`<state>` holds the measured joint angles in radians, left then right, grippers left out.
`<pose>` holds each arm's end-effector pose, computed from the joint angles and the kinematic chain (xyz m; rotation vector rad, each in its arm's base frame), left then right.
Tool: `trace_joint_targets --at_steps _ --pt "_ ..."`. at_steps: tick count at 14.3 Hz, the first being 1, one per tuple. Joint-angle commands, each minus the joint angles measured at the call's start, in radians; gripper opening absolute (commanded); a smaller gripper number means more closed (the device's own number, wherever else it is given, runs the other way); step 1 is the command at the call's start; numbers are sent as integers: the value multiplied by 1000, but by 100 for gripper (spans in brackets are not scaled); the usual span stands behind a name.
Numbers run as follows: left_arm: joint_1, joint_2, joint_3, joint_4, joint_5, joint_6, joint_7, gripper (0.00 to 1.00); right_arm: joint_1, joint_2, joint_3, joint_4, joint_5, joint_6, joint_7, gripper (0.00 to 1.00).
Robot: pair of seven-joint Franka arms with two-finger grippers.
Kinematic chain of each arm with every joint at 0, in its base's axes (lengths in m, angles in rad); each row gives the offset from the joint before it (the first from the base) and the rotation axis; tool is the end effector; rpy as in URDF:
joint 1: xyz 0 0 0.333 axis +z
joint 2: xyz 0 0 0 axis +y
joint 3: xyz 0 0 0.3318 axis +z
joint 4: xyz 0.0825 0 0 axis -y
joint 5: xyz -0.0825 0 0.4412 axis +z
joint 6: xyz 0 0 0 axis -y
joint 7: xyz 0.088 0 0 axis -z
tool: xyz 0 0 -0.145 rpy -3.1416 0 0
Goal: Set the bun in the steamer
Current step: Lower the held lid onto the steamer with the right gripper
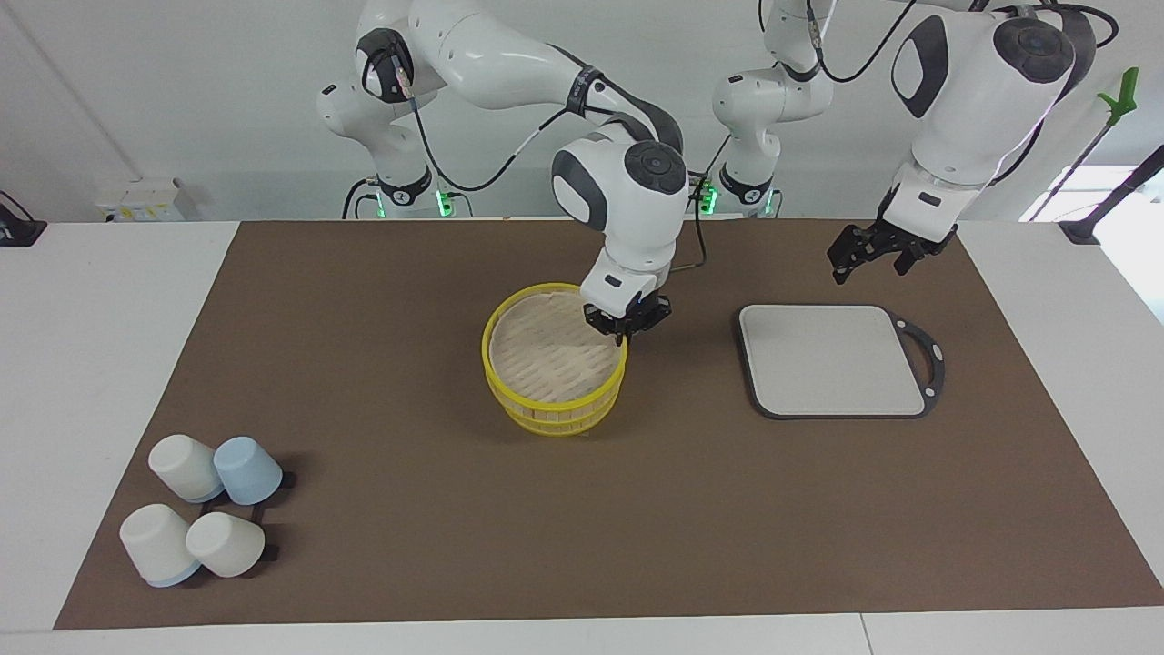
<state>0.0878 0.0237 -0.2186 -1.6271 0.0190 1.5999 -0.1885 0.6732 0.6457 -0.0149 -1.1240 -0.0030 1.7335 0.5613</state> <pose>0.6123 -0.0766 0.5608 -3.1178 -0.0883 0.0741 0.6289 0.4896 0.3940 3.1070 0.1561 -0.0354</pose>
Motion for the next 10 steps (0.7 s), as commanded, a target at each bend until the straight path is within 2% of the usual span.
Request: trace_joint_targets --at_steps 1,4,6,10 --pt "-10 -53 36 -40 -46 -14 41 100 -1 -30 4 -65 -8 49 -1 0" --pt "-39 -90 114 -92 -77 5 99 100 0 -40 4 -85 -6 60 0 0" --pt "-66 -100 131 -131 -77 70 125 100 0 -43 4 -100 1 89 2 0" --pt "-94 -88 156 -122 -74 114 161 100 2 -63 6 -146 5 106 11 0"
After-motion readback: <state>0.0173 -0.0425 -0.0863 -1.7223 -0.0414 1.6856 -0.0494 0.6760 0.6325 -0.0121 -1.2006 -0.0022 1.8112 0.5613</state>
